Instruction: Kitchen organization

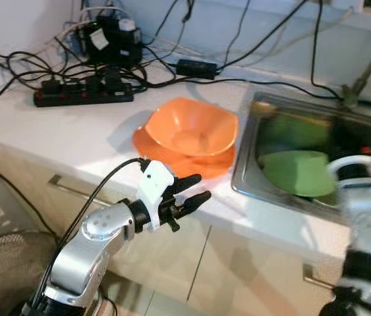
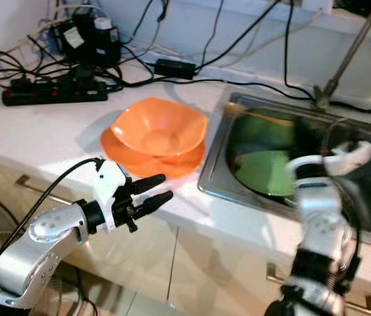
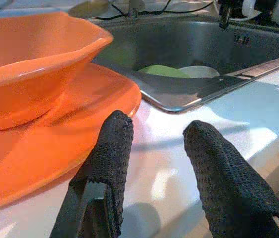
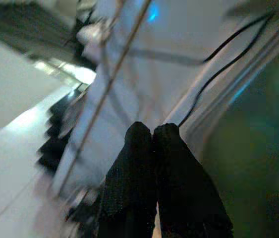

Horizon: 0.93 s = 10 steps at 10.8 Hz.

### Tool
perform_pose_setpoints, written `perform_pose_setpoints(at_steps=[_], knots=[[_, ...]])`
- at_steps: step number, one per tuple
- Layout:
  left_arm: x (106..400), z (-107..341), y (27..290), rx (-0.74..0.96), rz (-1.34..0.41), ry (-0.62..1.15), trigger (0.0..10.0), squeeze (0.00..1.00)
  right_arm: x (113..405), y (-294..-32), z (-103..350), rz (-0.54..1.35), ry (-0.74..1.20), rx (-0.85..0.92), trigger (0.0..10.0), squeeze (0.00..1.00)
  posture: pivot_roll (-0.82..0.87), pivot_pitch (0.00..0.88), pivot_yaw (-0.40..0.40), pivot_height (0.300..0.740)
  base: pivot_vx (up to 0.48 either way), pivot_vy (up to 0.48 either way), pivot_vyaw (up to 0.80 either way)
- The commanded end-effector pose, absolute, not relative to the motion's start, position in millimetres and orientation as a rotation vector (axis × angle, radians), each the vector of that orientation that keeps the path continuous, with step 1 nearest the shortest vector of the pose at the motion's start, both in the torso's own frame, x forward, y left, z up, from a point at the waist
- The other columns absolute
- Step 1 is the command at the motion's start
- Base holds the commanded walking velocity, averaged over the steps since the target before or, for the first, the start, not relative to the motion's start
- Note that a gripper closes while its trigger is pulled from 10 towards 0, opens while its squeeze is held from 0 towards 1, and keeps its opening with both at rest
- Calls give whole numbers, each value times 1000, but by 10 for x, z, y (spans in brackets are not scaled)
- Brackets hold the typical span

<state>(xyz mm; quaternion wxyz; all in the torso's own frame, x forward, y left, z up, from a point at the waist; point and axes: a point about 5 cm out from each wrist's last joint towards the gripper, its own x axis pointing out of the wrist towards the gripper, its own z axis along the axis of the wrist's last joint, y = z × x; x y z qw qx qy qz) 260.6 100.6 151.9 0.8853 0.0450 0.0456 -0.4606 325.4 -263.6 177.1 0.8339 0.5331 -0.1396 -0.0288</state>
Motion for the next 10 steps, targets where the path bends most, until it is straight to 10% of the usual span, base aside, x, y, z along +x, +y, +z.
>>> perform_pose_setpoints(at_steps=[1, 10], knots=[[2605, 1511, 990, 102, -964, 98, 10000, 0, 3260, -2738, 1775, -121, -321, 1132, 10000, 0, 188, 15, -62, 740, 0, 0, 0], [2614, 1520, 988, 110, -967, 90, 10000, 0, 3561, -2666, 1418, -213, -105, 745, 10000, 0, 206, 0, -65, 740, 0, 0, 0]])
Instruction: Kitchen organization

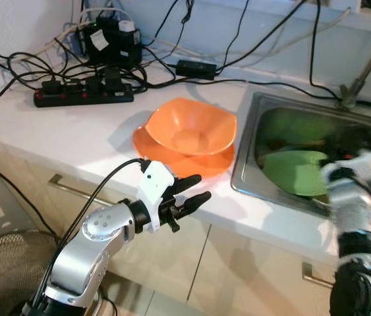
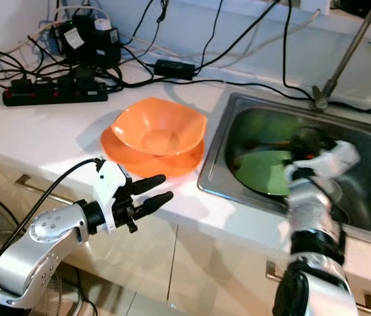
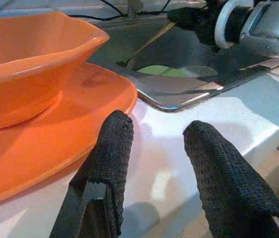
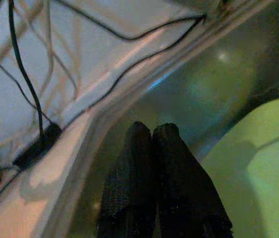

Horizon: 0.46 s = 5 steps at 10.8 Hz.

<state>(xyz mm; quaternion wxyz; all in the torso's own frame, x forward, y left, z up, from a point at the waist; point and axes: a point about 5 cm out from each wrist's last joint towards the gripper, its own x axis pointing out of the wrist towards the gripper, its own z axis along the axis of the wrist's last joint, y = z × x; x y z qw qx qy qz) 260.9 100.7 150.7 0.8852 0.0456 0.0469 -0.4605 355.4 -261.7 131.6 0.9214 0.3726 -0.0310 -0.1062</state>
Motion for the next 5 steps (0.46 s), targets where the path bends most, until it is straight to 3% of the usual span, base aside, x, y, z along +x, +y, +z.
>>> perform_pose_setpoints(at_steps=[1, 5], knots=[[2616, 1518, 979, 109, -969, 89, 10000, 0, 3601, -2598, 1347, -205, -67, 731, 10000, 0, 208, 0, -68, 740, 0, 0, 0], [2617, 1524, 985, 106, -956, 87, 10000, 0, 3639, -2427, 1082, -224, 113, 684, 10000, 0, 224, 0, -77, 740, 0, 0, 0]])
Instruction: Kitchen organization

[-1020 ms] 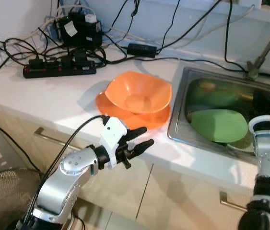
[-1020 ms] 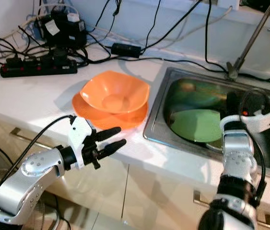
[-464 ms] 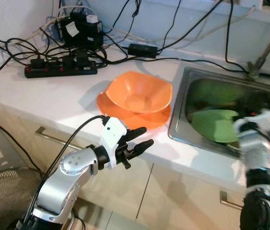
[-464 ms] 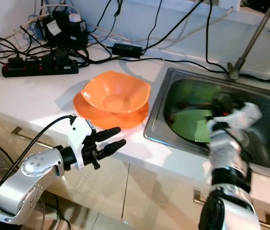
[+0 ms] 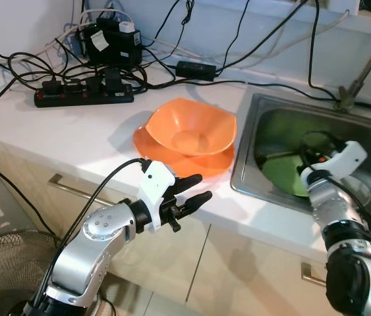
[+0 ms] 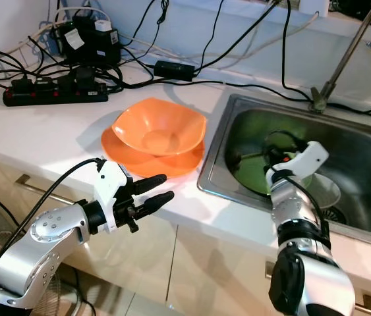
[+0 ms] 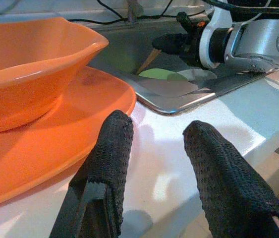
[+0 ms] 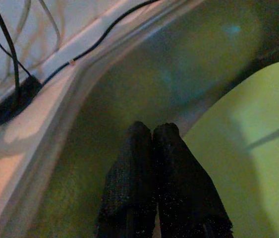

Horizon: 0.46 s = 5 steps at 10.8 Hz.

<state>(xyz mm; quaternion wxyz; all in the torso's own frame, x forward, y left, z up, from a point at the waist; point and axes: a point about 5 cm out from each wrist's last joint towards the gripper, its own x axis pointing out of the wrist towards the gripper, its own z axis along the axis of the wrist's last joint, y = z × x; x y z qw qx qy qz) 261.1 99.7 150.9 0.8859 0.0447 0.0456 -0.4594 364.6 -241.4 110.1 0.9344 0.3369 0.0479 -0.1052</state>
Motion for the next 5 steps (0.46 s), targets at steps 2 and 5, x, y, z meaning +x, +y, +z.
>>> perform_pose_setpoints(at_steps=[2, 5], knots=[[2617, 1521, 986, 105, -952, 88, 10000, 0, 3700, -2334, 1112, -184, 152, 624, 10000, 0, 225, 0, -78, 740, 0, 0, 0], [2617, 1523, 981, 103, -948, 86, 10000, 0, 3742, -2243, 1127, -151, 168, 602, 10000, 1000, 226, 0, -83, 740, 0, 0, 0]])
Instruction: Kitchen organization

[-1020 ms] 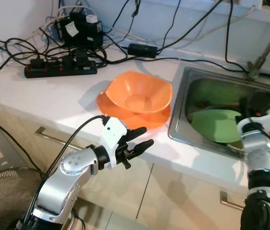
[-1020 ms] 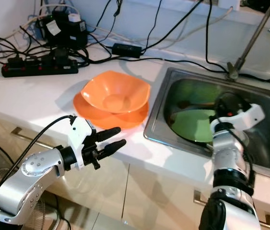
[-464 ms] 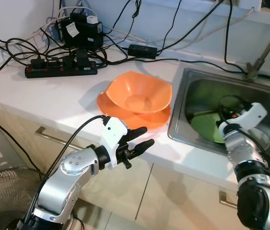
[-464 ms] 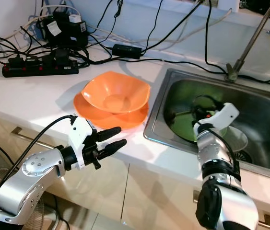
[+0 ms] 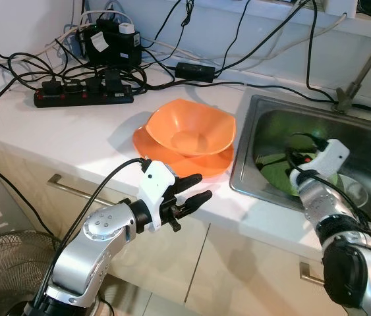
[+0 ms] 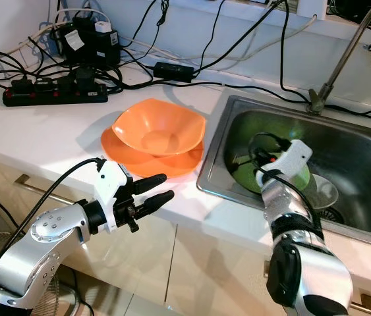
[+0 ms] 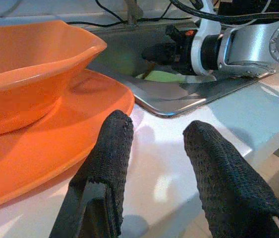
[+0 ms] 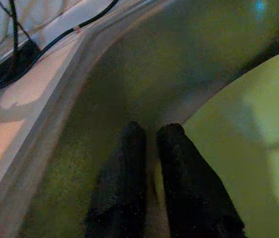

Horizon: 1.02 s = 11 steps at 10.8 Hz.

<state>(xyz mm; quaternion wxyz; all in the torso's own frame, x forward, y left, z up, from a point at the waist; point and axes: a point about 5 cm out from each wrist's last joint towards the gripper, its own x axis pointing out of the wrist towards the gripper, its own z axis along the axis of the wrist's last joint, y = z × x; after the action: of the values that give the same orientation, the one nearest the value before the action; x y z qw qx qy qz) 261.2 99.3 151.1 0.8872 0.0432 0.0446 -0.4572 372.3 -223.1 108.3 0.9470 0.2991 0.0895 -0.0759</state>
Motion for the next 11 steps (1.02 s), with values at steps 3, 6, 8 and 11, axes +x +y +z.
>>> perform_pose_setpoints(at_steps=[3, 6, 8, 11], knots=[[2607, 1512, 980, 99, -943, 88, 10000, 0, 3758, -2164, 1131, -103, 170, 547, 10000, 0, 220, 4, -83, 740, 0, 0, 0], [2651, 1498, 969, 119, -896, 63, 10000, 0, 3785, -2165, 1261, -85, 79, 394, 10000, 0, 219, 7, -83, 740, 0, 0, 0], [2742, 1636, 903, 88, -790, -57, 10000, 0, 3788, -2020, 1595, 34, -168, 249, 10000, 0, 213, 10, -79, 740, 0, 0, 0], [2752, 1783, 825, 19, -756, -194, 10000, 0, 3559, -1952, 1888, 62, -394, 97, 10000, 0, 200, 12, -73, 740, 0, 0, 0]])
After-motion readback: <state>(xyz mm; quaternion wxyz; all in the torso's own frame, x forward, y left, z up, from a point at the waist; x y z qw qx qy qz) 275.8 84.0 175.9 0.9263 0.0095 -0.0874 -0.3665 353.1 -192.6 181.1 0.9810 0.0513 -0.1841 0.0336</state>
